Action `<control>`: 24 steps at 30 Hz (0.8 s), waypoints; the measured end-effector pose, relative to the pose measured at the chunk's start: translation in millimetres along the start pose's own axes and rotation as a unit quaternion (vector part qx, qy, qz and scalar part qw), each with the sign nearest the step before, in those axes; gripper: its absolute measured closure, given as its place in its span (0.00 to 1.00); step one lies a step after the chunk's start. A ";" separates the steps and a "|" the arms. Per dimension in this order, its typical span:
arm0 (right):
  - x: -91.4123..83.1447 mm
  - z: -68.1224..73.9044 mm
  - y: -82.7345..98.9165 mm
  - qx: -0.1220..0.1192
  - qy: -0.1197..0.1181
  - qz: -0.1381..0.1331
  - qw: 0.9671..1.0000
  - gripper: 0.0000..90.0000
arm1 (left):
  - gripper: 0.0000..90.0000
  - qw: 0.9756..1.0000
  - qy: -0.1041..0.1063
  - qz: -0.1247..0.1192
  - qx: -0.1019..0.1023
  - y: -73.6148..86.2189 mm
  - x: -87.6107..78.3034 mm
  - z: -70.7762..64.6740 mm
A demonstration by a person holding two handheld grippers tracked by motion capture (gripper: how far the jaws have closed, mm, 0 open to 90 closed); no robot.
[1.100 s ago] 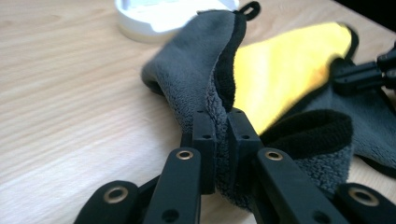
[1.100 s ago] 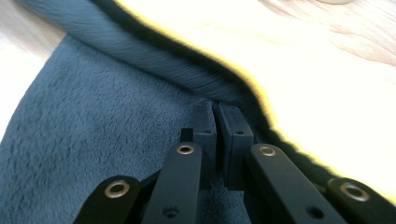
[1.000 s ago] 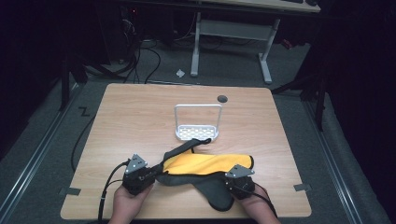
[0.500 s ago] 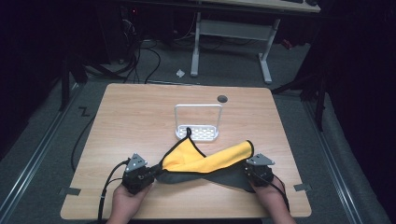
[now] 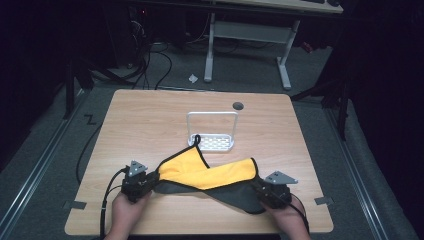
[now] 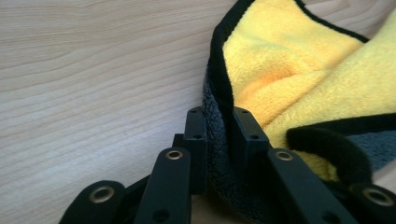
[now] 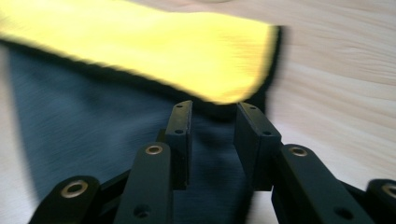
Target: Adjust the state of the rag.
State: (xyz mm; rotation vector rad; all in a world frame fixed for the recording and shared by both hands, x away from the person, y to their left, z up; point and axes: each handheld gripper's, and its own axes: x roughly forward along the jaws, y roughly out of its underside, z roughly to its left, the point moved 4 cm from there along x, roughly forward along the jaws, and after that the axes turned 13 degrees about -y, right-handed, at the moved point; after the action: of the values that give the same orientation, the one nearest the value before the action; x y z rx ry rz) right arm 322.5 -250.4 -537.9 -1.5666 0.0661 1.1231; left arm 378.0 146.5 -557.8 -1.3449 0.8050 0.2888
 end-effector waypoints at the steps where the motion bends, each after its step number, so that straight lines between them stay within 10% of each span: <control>1: 2.8 7.3 0.8 -0.005 -0.009 0.006 1.000 0.76 | 0.85 1.000 -0.003 0.001 0.000 -0.4 1.2 1.8; 8: 20.3 27.0 4.2 -0.037 -0.035 0.046 0.998 0.96 | 0.81 1.000 -0.011 -0.002 -0.026 -3.1 7.9 16.2; 19: 46.5 -41.0 -25.7 -0.017 0.058 0.027 0.998 0.98 | 0.77 0.999 -0.013 -0.007 -0.032 -11.9 18.8 17.8; 24: 45.8 -58.8 -33.9 0.009 0.063 0.023 0.998 0.90 | 0.76 0.999 -0.004 -0.011 -0.038 -12.1 15.5 16.6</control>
State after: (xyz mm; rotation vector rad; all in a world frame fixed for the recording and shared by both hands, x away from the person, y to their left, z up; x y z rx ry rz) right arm 402.6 -261.7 -550.0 -1.6265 0.1973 1.0558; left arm 402.2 155.3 -558.8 -1.4219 0.7787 0.3081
